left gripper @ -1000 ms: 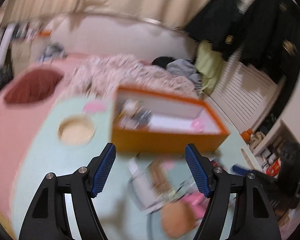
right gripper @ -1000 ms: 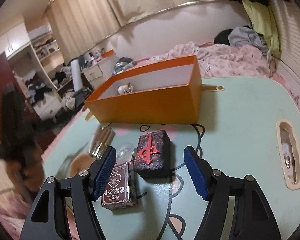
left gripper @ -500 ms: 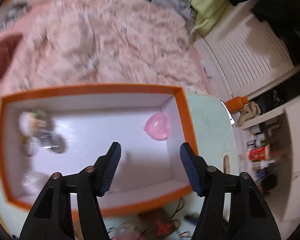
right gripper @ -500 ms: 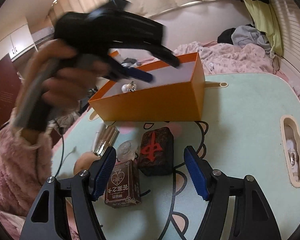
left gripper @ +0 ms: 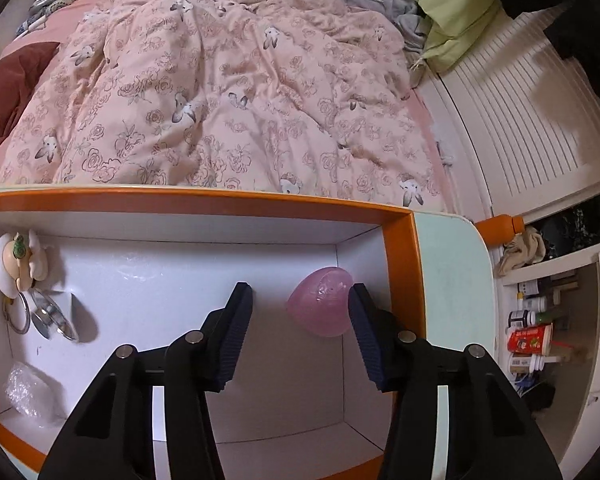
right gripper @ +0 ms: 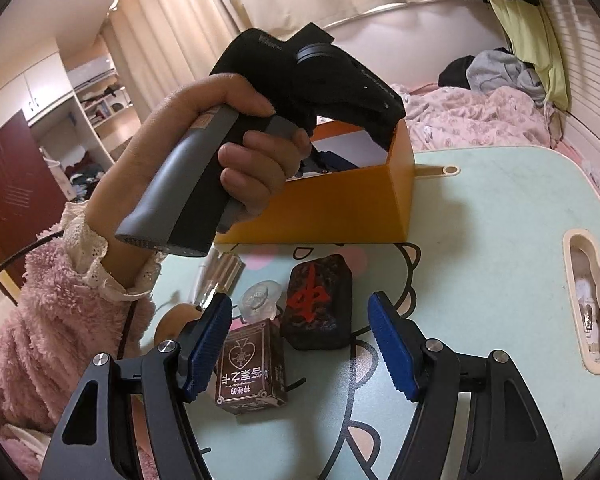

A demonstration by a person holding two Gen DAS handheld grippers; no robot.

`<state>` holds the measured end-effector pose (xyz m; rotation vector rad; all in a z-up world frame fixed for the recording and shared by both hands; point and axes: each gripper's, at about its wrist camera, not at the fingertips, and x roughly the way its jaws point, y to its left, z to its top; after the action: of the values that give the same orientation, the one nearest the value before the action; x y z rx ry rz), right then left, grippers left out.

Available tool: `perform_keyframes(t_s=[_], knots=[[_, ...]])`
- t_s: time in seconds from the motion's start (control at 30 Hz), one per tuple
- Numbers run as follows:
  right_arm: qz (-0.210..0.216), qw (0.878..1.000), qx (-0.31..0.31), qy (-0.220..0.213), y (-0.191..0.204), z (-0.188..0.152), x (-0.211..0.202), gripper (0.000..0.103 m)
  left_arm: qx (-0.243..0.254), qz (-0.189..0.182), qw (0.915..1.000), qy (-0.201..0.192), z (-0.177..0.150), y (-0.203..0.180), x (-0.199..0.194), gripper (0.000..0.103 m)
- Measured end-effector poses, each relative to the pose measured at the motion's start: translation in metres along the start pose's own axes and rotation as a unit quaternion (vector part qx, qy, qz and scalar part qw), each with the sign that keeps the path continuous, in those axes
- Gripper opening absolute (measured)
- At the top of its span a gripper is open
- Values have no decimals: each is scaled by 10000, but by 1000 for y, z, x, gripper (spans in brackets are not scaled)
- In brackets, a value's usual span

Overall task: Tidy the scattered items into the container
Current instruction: 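Reach into the orange box and grasp the pink heart with the left gripper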

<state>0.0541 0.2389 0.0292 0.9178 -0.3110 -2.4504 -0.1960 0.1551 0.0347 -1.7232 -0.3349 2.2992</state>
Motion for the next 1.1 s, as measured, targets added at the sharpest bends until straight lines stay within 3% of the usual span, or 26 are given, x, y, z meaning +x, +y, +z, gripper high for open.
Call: perform_keyframes(t_s=[0.03, 0.2, 0.33, 0.8, 0.87, 1.0, 1.1], knots=[[-5, 10000, -2, 8, 0, 0, 0, 70, 30, 70, 10000, 20, 1, 0, 0, 43], [-11, 10000, 10, 28, 0, 0, 0, 70, 1, 644, 9979, -75, 2, 4, -3, 42], [-5, 10000, 7, 30, 0, 0, 0, 70, -68, 273, 9996, 72, 0, 7, -3, 42], [-6, 10000, 27, 32, 0, 0, -1, 72, 457, 545, 9974, -78, -9, -4, -5, 37], [-1, 10000, 29, 33, 0, 0, -2, 72, 451, 418, 9980, -119, -9, 0, -10, 31], [-4, 10000, 32, 37, 0, 0, -1, 72, 484, 139, 9983, -307, -11, 6, -38, 8], [-11, 10000, 23, 35, 0, 0, -1, 72, 591, 265, 9972, -366, -12, 5, -48, 6]])
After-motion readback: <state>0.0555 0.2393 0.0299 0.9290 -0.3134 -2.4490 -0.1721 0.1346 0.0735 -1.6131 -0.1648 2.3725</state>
